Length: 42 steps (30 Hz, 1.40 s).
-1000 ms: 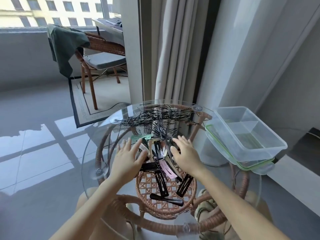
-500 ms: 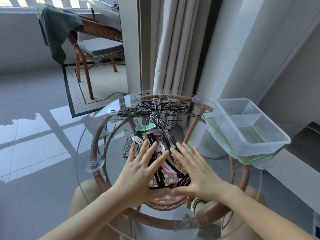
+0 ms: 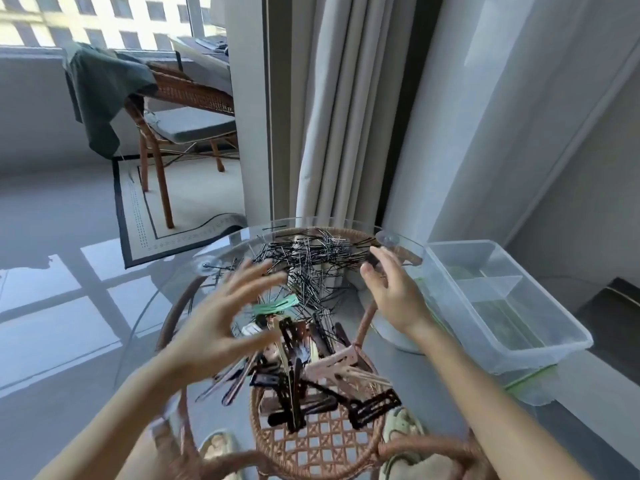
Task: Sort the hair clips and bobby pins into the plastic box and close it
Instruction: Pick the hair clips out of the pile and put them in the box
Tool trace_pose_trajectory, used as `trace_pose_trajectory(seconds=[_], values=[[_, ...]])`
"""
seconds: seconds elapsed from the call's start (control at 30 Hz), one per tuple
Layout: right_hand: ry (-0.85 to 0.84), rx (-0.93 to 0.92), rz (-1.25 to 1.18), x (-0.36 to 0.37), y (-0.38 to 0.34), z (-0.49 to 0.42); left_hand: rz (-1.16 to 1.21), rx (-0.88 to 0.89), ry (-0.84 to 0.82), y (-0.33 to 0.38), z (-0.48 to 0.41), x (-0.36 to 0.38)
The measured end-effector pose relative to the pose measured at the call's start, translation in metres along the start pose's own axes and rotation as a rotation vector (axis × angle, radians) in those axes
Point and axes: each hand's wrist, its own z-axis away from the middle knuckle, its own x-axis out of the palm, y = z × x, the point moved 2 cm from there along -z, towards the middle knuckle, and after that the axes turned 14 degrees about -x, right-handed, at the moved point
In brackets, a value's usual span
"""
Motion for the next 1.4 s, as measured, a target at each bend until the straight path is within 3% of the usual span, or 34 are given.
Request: trace_pose_trajectory(seconds=[0.1,0.2,0.33,0.47,0.6,0.8,0.9,1.23,1.3,1.4], values=[[0.074,0.129,0.191,0.011,0.028,-0.042,-0.125,-0.264,0.243,-0.037,-0.036,-0.011],[0.088,0.236,0.365,0.021,0.055,-0.070,-0.213,-0.511,0.199,-0.080,-0.073,-0.006],[0.023,0.323,0.532,0.036,0.079,-0.097,-0.389,-0.544,0.152,-0.103,-0.117,0.012],[-0.121,0.223,0.572,0.051,0.090,-0.120,-0.370,-0.485,0.143,-0.105,-0.155,0.018],[-0.222,0.035,0.443,0.065,0.089,-0.136,-0.349,-0.374,0.044,-0.097,-0.193,0.024],[-0.318,0.000,0.145,0.066,0.071,-0.145,-0.279,-0.215,-0.140,-0.075,-0.224,0.039],[-0.350,0.038,-0.073,0.066,0.055,-0.136,-0.166,-0.252,-0.170,-0.072,-0.216,0.041],[-0.397,-0.103,-0.431,0.076,0.022,-0.083,0.231,-0.292,-0.203,-0.047,-0.140,0.040],[-0.310,-0.097,-0.447,0.066,0.021,-0.081,0.265,-0.312,-0.127,-0.045,-0.130,0.025],[-0.011,0.034,-0.327,0.041,0.034,-0.084,-0.019,-0.384,0.221,-0.063,-0.108,-0.005]])
